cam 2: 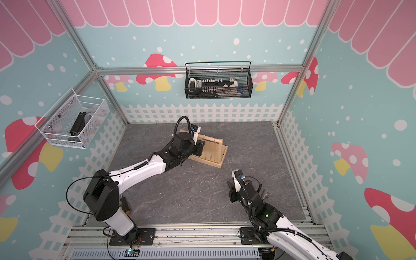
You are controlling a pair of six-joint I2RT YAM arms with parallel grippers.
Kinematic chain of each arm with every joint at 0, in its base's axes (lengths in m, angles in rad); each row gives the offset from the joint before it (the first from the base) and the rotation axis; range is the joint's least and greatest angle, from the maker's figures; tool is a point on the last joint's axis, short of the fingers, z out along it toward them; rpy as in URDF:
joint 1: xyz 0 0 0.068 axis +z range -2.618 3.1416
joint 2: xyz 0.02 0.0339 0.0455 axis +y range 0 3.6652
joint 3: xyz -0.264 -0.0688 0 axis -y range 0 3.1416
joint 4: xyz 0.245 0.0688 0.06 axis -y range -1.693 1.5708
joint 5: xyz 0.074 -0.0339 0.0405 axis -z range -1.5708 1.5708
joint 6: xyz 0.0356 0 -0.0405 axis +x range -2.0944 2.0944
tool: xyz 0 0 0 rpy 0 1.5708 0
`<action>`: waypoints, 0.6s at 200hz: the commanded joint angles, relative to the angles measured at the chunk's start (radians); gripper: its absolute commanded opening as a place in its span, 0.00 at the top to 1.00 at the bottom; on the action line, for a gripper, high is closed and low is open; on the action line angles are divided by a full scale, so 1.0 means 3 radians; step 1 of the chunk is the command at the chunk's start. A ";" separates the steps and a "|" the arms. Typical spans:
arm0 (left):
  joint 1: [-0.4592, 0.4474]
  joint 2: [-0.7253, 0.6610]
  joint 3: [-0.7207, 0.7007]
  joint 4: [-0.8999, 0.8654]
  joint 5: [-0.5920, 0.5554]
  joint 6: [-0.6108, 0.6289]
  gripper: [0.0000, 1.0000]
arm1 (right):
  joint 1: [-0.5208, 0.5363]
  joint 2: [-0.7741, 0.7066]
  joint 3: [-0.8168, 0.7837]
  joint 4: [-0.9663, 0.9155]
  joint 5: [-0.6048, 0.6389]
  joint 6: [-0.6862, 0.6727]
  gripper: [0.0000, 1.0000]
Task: Take the necklace off the jewelry display stand
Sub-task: Take off the necklace from the stand.
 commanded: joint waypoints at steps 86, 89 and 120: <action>0.0027 0.0128 0.0162 0.0133 0.0186 0.0007 0.91 | -0.0012 -0.0014 -0.0048 -0.0035 0.0035 -0.0002 0.68; 0.0028 0.0128 0.0159 0.0131 0.0186 0.0003 0.92 | -0.0012 -0.0013 -0.0049 -0.0035 0.0034 -0.0003 0.68; 0.0032 0.0066 0.0142 0.0094 0.0131 -0.0002 1.00 | -0.0012 -0.0011 -0.0052 -0.0030 0.0040 0.0000 0.68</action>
